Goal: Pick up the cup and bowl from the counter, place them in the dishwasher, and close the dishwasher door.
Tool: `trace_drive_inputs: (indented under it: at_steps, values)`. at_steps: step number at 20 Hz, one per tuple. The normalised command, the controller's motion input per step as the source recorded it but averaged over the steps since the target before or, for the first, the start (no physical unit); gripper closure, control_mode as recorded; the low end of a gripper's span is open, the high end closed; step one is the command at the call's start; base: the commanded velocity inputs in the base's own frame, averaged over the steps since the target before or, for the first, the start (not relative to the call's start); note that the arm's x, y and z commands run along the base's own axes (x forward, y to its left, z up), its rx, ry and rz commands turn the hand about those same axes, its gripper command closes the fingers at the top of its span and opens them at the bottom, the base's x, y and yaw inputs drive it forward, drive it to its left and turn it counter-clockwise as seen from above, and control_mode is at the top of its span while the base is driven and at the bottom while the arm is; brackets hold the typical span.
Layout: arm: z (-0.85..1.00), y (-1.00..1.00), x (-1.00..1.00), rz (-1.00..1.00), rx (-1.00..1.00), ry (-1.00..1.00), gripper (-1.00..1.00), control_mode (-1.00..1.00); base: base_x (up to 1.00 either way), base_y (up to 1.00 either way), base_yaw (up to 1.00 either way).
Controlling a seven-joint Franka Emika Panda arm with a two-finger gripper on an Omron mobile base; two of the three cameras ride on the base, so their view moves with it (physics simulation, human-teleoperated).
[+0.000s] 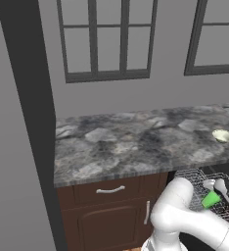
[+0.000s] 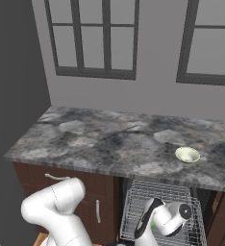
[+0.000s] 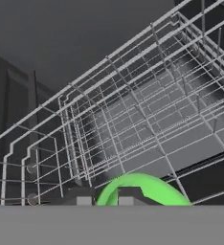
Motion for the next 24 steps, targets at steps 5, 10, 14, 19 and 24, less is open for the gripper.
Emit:
trace_drive_inputs:
  at_steps: [5,10,14,19,24]
  values:
    - [-0.33,-0.04,0.09,-0.01,0.0,0.02,-1.0,-1.0,0.0,0.0,0.0]
    - [-0.13,-0.24,-0.03,0.0,0.0,0.0,-1.0,-1.0,0.0,0.0,0.0]
    - [0.05,-0.24,-0.04,0.0,0.0,0.0,-1.0,-1.0,0.0,0.0,0.0]
    - [0.4,-0.08,0.0,0.0,-0.05,0.0,-1.0,-1.0,0.0,0.0,0.0]
    - [0.4,0.0,0.0,0.0,-0.03,0.01,-1.0,-1.0,0.0,0.0,0.0]
